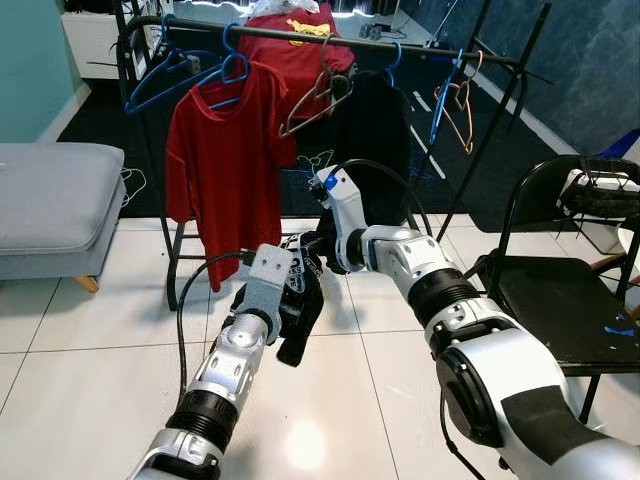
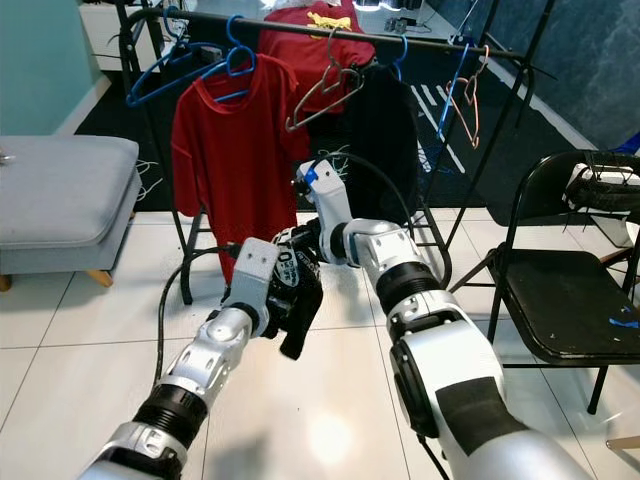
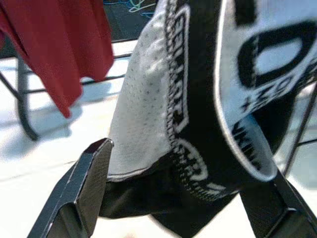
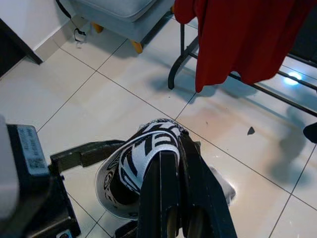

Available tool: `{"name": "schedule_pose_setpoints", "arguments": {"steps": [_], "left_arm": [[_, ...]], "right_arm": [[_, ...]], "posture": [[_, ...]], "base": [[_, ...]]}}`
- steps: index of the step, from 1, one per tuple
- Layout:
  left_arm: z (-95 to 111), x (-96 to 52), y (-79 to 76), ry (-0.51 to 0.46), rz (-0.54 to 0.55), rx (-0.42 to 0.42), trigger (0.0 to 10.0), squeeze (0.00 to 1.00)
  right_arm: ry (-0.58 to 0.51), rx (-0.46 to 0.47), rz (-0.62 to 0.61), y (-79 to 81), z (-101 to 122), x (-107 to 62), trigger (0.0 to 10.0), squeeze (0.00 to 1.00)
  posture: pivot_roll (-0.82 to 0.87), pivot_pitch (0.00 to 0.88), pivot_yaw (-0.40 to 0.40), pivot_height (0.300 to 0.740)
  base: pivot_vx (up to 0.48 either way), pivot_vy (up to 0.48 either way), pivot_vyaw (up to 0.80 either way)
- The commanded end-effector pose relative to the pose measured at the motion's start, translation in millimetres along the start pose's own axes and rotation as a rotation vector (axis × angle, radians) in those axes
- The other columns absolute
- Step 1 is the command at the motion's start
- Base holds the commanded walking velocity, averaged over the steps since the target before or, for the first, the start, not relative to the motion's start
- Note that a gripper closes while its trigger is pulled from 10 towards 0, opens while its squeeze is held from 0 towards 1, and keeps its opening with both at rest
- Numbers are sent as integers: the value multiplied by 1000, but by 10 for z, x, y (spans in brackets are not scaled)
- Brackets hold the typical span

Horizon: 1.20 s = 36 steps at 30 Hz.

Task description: Hang hanger

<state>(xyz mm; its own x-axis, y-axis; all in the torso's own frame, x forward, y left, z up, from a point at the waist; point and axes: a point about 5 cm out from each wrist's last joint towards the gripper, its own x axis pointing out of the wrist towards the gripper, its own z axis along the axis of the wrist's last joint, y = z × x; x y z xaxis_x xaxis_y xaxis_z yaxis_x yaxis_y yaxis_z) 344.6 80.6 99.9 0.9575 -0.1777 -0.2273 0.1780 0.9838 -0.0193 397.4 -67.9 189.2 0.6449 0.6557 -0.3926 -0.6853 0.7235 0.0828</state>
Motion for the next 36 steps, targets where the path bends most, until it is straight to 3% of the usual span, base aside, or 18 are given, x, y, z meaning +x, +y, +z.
{"name": "schedule_pose_setpoints", "arguments": {"steps": [1, 11, 12, 14, 15, 16, 17, 30, 36], "left_arm": [[3, -2, -43, -15, -4, -49, 10000, 0], [-6, 21, -47, -26, 8, -41, 10000, 0], [-7, 22, -48, -26, 8, -41, 8824, 0], [-7, 22, -48, -29, 9, -40, 8824, 0], [-6, 22, -46, -31, 9, -41, 2196, 0], [-6, 22, -46, -31, 9, -41, 2196, 0], [-5, 22, -46, -34, 8, -43, 0, 0], [-4, 19, -41, -51, -9, -48, 0, 0], [72, 3, 72, -91, -49, -56, 0, 0]], "right_arm": [[-15, 8, -9, -13, 72, -17, 0, 0], [-10, 5, -7, -3, 68, -8, 0, 0], [-9, 4, -7, -3, 67, -8, 0, 0], [-8, 3, -8, -3, 65, -8, 0, 0], [-6, 3, -8, -3, 63, -7, 0, 0], [-6, 3, -8, -3, 63, -7, 0, 0], [-5, 3, -7, -3, 62, -7, 0, 0], [3, 3, -9, -15, 35, -12, 0, 0], [10, 14, -24, -63, -39, -33, 0, 0]], "posture": [[-183, 101, -145, 740], [-181, 98, -150, 740], [-181, 98, -150, 740], [-182, 97, -151, 740], [-182, 97, -150, 740], [-182, 97, -150, 740], [-183, 97, -150, 740], [-183, 102, -154, 740], [-180, 104, -151, 740]], "base": [[0, 0, 0], [0, 0, 0], [0, 0, 0], [0, 0, 0], [0, 0, 0], [0, 0, 0], [0, 0, 0], [0, 0, 0], [0, 0, 0]]}}
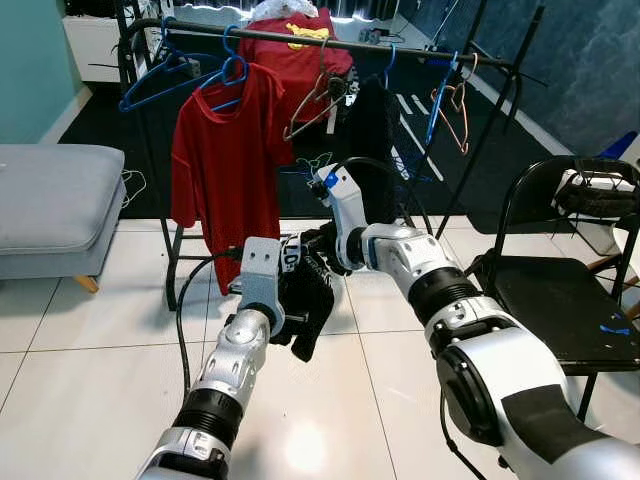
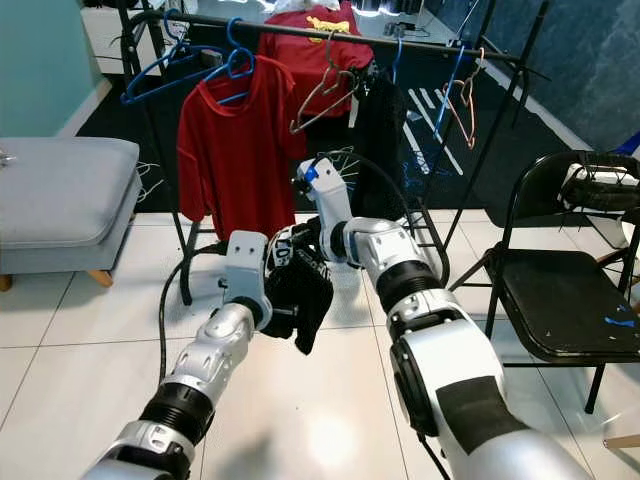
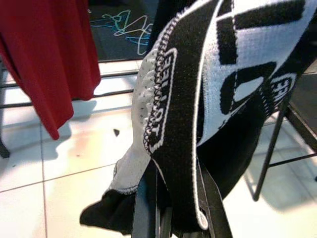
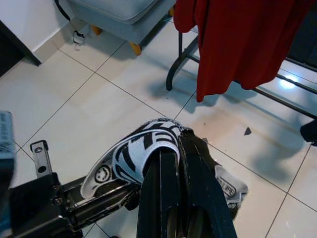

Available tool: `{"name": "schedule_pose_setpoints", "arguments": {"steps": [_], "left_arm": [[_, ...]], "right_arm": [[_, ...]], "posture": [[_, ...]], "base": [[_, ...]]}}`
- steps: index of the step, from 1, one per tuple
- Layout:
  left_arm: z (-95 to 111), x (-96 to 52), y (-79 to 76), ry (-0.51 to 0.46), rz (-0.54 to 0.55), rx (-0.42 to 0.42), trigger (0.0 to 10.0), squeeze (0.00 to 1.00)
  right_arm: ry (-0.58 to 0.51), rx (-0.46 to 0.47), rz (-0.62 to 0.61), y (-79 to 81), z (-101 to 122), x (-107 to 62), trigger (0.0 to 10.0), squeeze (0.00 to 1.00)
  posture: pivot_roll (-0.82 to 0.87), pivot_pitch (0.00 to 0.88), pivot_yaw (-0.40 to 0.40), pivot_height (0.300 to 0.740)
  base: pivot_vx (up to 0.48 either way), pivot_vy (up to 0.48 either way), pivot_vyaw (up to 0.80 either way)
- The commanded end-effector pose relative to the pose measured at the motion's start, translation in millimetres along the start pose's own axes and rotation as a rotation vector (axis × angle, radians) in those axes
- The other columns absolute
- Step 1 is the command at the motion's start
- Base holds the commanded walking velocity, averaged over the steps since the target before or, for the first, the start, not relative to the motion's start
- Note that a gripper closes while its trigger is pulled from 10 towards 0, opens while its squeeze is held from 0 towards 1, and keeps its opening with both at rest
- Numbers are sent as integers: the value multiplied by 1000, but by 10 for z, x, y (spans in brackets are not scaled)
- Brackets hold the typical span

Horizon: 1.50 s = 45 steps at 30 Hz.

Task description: Hang hanger

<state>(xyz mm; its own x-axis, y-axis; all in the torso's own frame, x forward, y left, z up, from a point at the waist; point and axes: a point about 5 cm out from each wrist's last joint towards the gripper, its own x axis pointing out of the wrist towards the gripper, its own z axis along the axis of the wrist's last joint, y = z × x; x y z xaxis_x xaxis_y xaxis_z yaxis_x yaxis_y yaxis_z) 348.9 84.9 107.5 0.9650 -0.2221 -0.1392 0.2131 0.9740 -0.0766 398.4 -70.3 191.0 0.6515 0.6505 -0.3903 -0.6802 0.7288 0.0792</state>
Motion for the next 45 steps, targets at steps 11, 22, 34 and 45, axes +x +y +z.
{"name": "schedule_pose_setpoints", "arguments": {"steps": [11, 22, 34, 45], "left_arm": [[132, -269, 429, 21, -244, 183, 0, 0], [10, -540, 274, 73, -568, 362, 0, 0], [145, -572, 282, 52, -552, 227, 0, 0], [55, -622, 244, 87, -557, 237, 0, 0]], "right_arm": [[28, 64, -150, -353, -528, -227, 0, 0], [-78, -53, -179, -327, -855, -406, 0, 0], [-170, -86, -133, -88, -1113, -582, 2353, 0], [-147, -102, -153, -3, -1277, -649, 5255, 0]], "posture": [[-155, 113, -117, 740], [-147, 124, -97, 740], [-144, 128, -80, 740], [-141, 119, -76, 740]], "base": [[0, 0, 0], [0, 0, 0], [0, 0, 0], [0, 0, 0]]}}
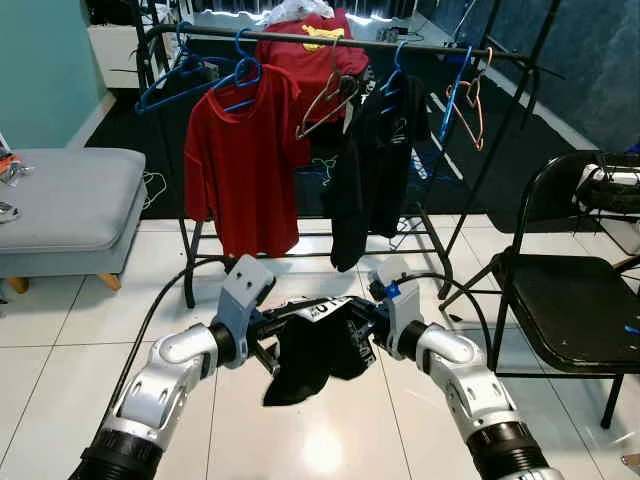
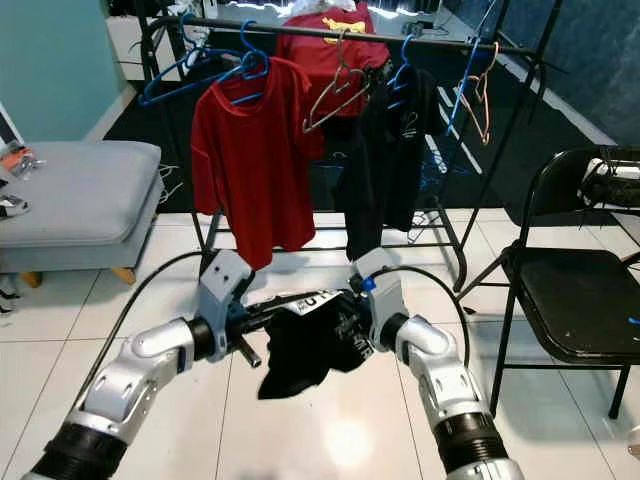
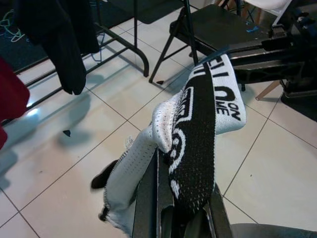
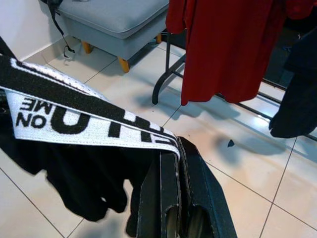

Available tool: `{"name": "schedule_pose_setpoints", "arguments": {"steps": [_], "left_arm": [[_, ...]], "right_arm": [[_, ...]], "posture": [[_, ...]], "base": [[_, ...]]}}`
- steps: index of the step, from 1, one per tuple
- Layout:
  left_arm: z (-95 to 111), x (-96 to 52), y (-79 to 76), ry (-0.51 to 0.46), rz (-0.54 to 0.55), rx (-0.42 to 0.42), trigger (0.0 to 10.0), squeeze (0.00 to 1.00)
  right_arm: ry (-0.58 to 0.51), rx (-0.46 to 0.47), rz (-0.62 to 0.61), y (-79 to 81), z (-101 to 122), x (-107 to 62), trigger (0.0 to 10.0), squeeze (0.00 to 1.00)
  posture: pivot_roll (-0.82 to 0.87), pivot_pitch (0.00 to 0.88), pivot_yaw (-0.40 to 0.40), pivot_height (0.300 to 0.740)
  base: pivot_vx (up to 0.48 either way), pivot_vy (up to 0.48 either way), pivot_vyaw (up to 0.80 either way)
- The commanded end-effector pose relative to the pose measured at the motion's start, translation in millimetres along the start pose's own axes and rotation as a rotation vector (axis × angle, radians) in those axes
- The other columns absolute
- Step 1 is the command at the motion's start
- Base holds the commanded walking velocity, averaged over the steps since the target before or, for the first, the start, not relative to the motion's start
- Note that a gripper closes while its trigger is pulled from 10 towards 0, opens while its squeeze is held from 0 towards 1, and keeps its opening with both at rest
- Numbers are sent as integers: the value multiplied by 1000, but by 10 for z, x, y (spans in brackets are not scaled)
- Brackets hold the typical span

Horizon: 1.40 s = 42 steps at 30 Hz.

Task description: Hang hanger

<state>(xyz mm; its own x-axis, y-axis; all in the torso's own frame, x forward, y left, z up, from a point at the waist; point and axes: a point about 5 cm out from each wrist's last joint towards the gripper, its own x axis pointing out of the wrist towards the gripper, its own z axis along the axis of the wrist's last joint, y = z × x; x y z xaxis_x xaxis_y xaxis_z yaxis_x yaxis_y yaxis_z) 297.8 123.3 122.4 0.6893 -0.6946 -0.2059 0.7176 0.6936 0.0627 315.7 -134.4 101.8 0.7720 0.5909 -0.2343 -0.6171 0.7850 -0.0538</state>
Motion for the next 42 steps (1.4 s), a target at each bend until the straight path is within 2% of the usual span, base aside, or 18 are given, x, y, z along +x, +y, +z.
{"name": "schedule_pose_setpoints", "arguments": {"steps": [1, 2, 3, 4, 10, 11, 12, 13, 16, 20, 21, 25, 28, 29, 32, 36, 40, 42], "left_arm": [[-29, -11, -25, 16, -4, -3, 0, 0], [-24, -1, -45, 16, -14, -8, 0, 0], [-24, -1, -45, 16, -14, -8, 0, 0], [-19, 7, -64, 17, -26, -15, 0, 0], [-18, 15, -80, 33, -34, -41, 0, 0], [-30, 18, -73, 50, -24, -55, 0, 0], [-30, 18, -73, 50, -24, -55, 0, 0], [-39, 20, -69, 63, -18, -65, 0, 0], [-111, 27, -42, 103, 22, -115, 0, 0], [-205, 32, -23, 151, 59, -144, 0, 0], [-283, 30, -18, 188, 90, -187, 0, 0], [-317, 29, -21, 205, 101, -210, 0, 0], [-417, 40, -53, 232, 137, -276, 0, 0], [-423, 51, -47, 209, 182, -289, 9176, 0], [-422, 61, -34, 182, 238, -329, 10000, 0], [-525, 77, -35, 222, 398, -417, 10000, 0], [-555, 54, -45, 220, 438, -464, 10000, 0], [-570, 6, -29, 213, 492, -566, 10000, 0]], "right_arm": [[21, -6, -30, -29, -40, -45, 5255, 0], [24, 6, -20, -14, -45, -58, 9804, 102], [24, 6, -20, -14, -45, -58, 9804, 102], [24, 17, -15, -4, -46, -72, 10000, 1000], [40, 38, -2, 21, -75, -115, 10000, 1000], [66, 40, 15, 34, -115, -139, 10000, 596], [66, 40, 15, 34, -115, -139, 10000, 596], [85, 42, 27, 42, -144, -155, 10000, 0], [220, 11, -7, -17, -341, -269, 10000, 0], [381, 90, -14, -52, -572, -436, 10000, 0], [506, 141, -33, -65, -760, -631, 10000, 0], [558, 165, -48, -73, -835, -718, 10000, 0], [514, 125, -217, -222, -884, -786, 10000, 0], [420, 100, -297, -270, -795, -745, 10000, 0], [331, 89, -354, -295, -720, -707, 10000, 0], [27, 205, -561, -284, -458, -535, 10000, 0], [15, 224, -599, -294, -425, -478, 10000, 0], [-3, 237, -606, -301, -354, -434, 10000, 0]], "posture": [[-141, 119, -76, 740], [-143, 114, -75, 740], [-143, 114, -75, 740], [-143, 111, -75, 740], [-142, 104, -74, 740], [-141, 104, -74, 740], [-141, 104, -74, 740], [-141, 101, -75, 740], [-142, 98, -73, 740], [-145, 92, -77, 740], [-145, 90, -67, 740], [-145, 90, -67, 740], [-145, 84, -59, 740], [-147, 77, -55, 740], [-148, 73, -58, 740], [-121, 64, -63, 740], [-123, 66, -57, 740], [-120, 67, -50, 740]], "base": [[0, 0, 0], [0, 0, 0], [0, 0, 0], [0, 0, 0], [0, 0, 0], [0, 0, 0], [0, 0, 0], [0, 0, 0], [0, 0, 0], [0, 0, 0], [0, 0, 0], [0, 0, 0], [0, 0, 0], [0, 0, 0], [0, 0, 0], [0, 0, 0], [0, 0, 0], [0, 0, 0]]}}
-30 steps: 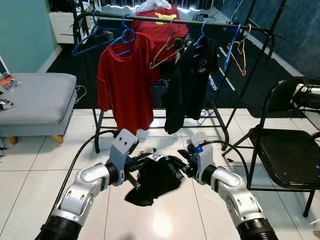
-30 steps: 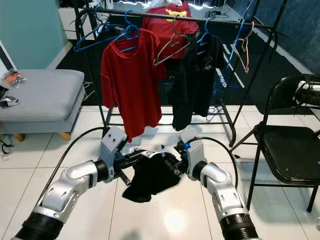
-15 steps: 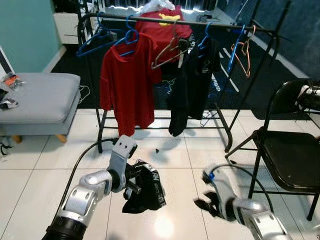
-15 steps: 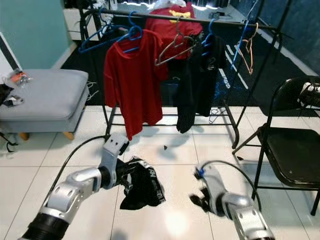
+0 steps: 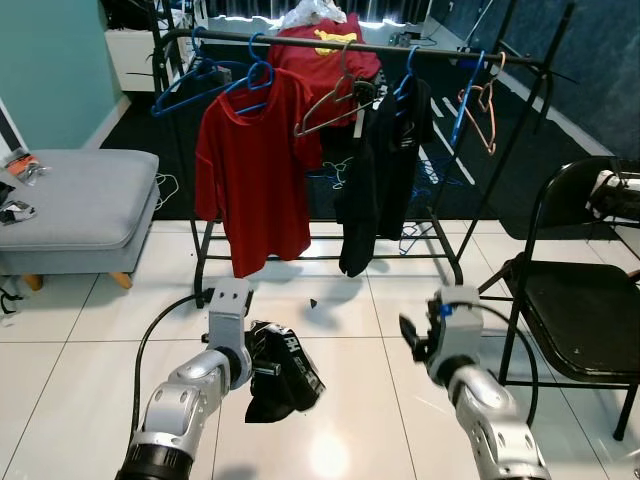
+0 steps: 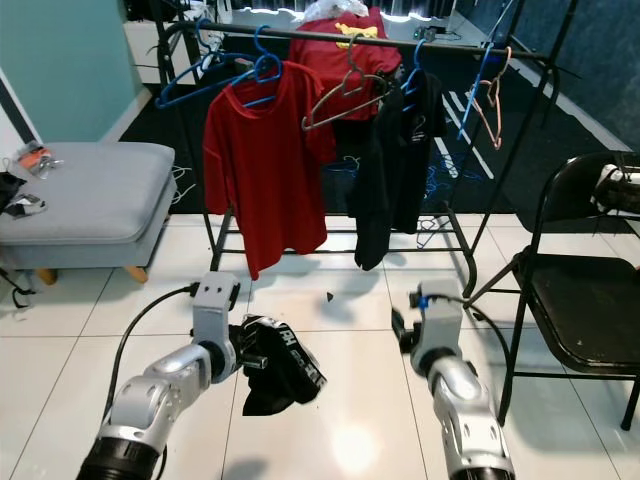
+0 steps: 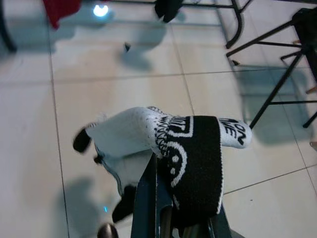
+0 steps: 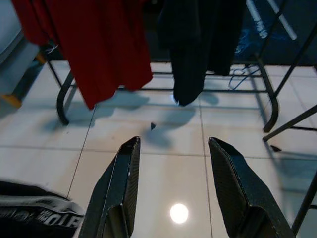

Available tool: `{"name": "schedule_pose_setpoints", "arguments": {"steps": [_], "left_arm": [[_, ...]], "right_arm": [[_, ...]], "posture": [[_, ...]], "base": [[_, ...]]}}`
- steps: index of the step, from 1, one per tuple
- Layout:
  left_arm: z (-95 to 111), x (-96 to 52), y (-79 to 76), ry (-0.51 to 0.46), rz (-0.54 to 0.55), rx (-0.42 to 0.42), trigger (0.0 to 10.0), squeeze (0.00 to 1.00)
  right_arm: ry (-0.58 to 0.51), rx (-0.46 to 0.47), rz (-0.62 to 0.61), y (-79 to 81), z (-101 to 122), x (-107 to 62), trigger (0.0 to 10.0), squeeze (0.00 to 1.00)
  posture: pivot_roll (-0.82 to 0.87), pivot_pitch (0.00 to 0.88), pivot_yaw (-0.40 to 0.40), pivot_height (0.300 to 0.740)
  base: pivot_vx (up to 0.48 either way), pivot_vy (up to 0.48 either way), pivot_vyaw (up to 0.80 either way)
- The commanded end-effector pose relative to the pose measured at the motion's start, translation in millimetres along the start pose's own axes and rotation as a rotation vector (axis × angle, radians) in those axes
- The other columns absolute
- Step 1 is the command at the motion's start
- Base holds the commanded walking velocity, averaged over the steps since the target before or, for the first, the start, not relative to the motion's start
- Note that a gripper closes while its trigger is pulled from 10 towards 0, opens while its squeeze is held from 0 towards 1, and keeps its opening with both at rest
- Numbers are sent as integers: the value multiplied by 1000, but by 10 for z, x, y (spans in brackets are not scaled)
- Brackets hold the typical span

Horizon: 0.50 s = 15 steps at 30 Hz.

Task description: Hang hanger

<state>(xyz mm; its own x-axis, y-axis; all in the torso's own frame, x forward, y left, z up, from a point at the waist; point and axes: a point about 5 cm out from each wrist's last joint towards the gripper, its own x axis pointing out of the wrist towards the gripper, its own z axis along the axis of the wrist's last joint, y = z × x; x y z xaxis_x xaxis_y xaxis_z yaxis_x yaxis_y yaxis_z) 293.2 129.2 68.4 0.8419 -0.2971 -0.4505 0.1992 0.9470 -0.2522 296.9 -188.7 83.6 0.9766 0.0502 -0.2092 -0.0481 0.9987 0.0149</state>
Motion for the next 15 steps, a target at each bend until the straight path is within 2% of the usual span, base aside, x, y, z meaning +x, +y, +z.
{"name": "schedule_pose_setpoints", "arguments": {"steps": [1, 2, 5, 7, 8, 11, 13, 15], "left_arm": [[-29, -21, 23, 13, 31, -75, 10000, 0], [-32, -34, 44, 18, 50, -120, 10000, 0], [100, -56, 38, -74, 75, -55, 10000, 0], [128, -56, 29, -95, 74, -41, 10000, 0], [181, -51, 32, -142, 88, -10, 10000, 0], [241, -38, 3, -176, 86, 14, 10000, 0], [261, -35, -3, -189, 98, 18, 10000, 0], [291, -36, -53, -198, 90, -19, 10000, 0]], "right_arm": [[17, 30, -20, -16, -46, -7, 10000, 0], [6, 33, -17, -2, -9, 4, 10000, 0], [-8, 50, 1, 21, 26, 33, 10000, 0], [-12, 51, 0, 22, 23, 39, 10000, 0], [-14, 53, 2, 31, 21, 47, 10000, 0], [-31, 52, 10, 75, 35, 71, 10000, 0], [-37, 53, 13, 91, 42, 78, 10000, 0], [-40, 64, 19, 132, 28, 91, 10000, 0]], "posture": [[-120, 67, -50, 740], [-118, 68, -50, 740], [-107, 69, -57, 740], [-107, 69, -57, 740], [-108, 69, -55, 740], [-111, 62, -51, 740], [-111, 62, -51, 740], [-103, 56, -48, 740]], "base": [[0, 0, 0], [0, 0, 0], [0, 0, 0], [0, 0, 0], [0, 0, 0], [0, 0, 0], [0, 0, 0], [0, 0, 0]]}}
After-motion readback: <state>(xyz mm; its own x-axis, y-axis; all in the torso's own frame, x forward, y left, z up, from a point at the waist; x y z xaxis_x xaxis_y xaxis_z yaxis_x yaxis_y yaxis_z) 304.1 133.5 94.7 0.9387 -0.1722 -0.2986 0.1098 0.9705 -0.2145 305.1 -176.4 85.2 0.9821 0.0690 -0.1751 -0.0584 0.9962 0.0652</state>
